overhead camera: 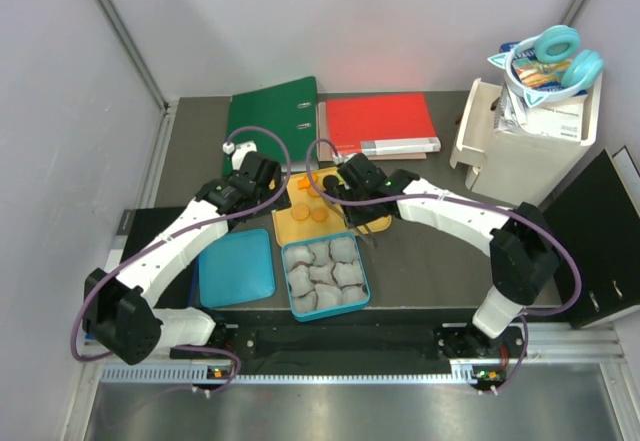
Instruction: Pack the cookies
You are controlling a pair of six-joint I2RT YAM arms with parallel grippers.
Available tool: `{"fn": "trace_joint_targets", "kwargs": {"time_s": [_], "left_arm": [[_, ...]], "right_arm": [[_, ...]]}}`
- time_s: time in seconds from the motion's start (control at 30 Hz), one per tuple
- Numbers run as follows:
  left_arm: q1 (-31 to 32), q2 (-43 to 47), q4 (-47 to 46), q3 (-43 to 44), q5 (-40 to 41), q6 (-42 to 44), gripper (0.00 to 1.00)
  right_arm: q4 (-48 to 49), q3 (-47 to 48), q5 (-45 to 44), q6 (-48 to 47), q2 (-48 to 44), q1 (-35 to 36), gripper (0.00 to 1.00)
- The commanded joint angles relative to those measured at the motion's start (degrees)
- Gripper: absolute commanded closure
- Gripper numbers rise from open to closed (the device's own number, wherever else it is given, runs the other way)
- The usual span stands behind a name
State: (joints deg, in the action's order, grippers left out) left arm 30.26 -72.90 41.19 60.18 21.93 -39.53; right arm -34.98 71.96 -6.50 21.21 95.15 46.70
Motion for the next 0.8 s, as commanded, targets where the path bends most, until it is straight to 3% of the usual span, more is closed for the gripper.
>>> {"fn": "trace_joint_targets", "kwargs": {"time_s": [0.0, 0.3, 0.77], "left_arm": [[-0.03, 0.04, -0.76, 0.11, 0.83, 0.24, 0.01], [-0.11, -1.19, -0.94, 2.04, 1.18, 1.21, 0.01], [-0.11, -4.61, -2.08, 4.24, 0.30, 2.52, 0.01]], "right_arm": [[-1.13, 4.05, -1.58, 0.23, -3.12, -0.55, 0.71], [-8.95, 7.14, -1.41, -1.00, -12.97, 0.24, 0.70], [-17.47, -5.95, 8.26, 1.46, -35.19, 3.40, 0.70]]}}
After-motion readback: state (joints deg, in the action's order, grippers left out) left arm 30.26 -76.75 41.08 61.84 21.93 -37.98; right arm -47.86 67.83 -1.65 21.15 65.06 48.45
